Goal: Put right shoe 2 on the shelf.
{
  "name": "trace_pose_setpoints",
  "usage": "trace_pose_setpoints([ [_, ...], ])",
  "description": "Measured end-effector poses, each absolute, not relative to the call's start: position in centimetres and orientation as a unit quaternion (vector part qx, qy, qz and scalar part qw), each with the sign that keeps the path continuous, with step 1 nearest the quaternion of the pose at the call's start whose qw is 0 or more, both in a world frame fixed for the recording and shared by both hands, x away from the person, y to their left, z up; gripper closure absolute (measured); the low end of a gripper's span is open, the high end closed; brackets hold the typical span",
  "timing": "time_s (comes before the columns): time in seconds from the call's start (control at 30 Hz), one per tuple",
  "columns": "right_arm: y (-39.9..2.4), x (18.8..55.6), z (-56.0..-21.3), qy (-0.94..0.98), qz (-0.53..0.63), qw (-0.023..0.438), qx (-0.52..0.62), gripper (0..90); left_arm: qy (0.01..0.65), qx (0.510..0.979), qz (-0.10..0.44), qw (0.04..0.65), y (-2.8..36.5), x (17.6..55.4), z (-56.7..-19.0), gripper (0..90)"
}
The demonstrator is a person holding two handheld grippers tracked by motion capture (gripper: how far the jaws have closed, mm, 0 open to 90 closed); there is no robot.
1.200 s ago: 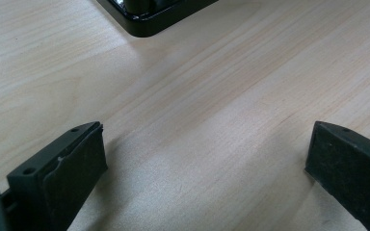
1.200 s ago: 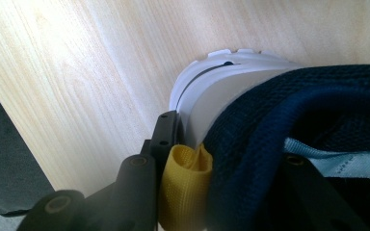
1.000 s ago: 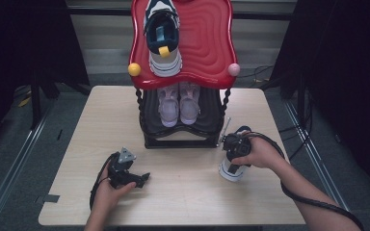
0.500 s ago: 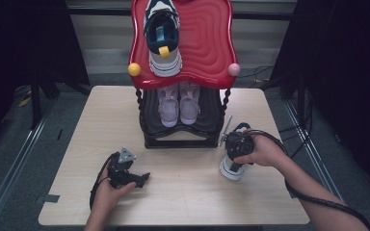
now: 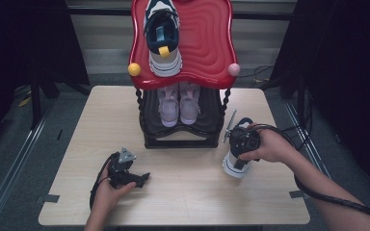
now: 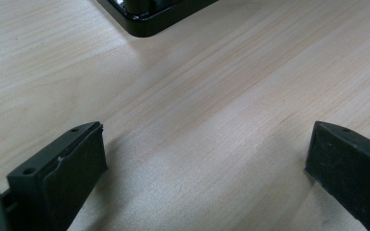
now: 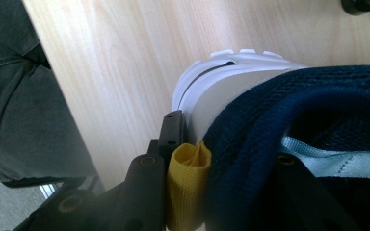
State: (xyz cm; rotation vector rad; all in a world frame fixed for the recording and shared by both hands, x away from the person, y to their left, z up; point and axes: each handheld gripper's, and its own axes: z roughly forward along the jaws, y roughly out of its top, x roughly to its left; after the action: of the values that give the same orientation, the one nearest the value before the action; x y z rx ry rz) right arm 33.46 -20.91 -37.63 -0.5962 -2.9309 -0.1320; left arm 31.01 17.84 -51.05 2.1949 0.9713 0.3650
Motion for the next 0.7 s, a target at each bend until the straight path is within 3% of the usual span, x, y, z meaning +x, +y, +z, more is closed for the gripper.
trace_pose_setpoints([
  [0.7,-20.4,31.8,-27.3,-0.986,-0.034,0.044,-0.156,71.9,0.374,0.848,0.139,0.348,17.9,31.0,-51.0,0.0],
])
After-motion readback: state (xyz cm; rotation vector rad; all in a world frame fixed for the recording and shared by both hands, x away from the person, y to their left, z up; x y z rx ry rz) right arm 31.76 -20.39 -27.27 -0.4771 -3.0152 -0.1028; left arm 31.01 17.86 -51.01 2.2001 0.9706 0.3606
